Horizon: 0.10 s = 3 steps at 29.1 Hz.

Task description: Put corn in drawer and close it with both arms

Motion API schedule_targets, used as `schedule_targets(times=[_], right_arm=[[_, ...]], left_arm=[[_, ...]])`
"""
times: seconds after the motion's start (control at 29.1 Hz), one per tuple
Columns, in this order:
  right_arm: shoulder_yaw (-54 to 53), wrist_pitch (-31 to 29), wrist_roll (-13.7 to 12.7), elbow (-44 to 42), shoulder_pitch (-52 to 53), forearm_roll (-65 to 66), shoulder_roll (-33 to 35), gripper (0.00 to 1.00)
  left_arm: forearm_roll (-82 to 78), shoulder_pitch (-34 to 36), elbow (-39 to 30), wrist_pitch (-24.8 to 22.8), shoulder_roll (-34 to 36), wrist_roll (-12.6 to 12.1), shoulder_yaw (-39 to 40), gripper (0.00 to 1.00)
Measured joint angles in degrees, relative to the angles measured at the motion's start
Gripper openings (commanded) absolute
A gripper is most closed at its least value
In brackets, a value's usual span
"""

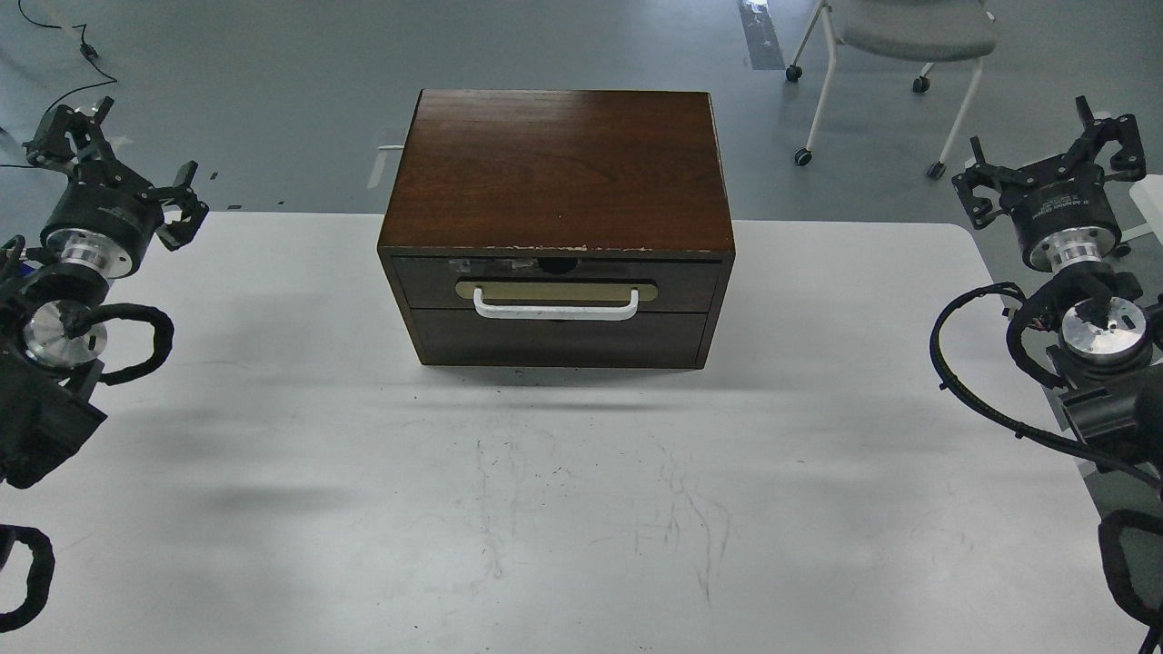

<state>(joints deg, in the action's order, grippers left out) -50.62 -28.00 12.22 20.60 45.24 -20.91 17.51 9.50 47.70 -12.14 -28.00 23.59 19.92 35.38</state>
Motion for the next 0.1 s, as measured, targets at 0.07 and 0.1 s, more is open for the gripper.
schedule_targets(times=[0.07,0.1], right_arm=[[0.0,0.0,0.0,0.1,-0.1,0.0,-0.7,1.0],[-0.1,0.0,0.0,0.1,-0.2,0.0,-0.8,1.0]], left_arm=[[0.0,-0.2,0.0,0.0,-0.2,0.0,0.1,0.98],[0.1,-0.3,0.0,0.0,-0.2,0.0,0.2,0.98]])
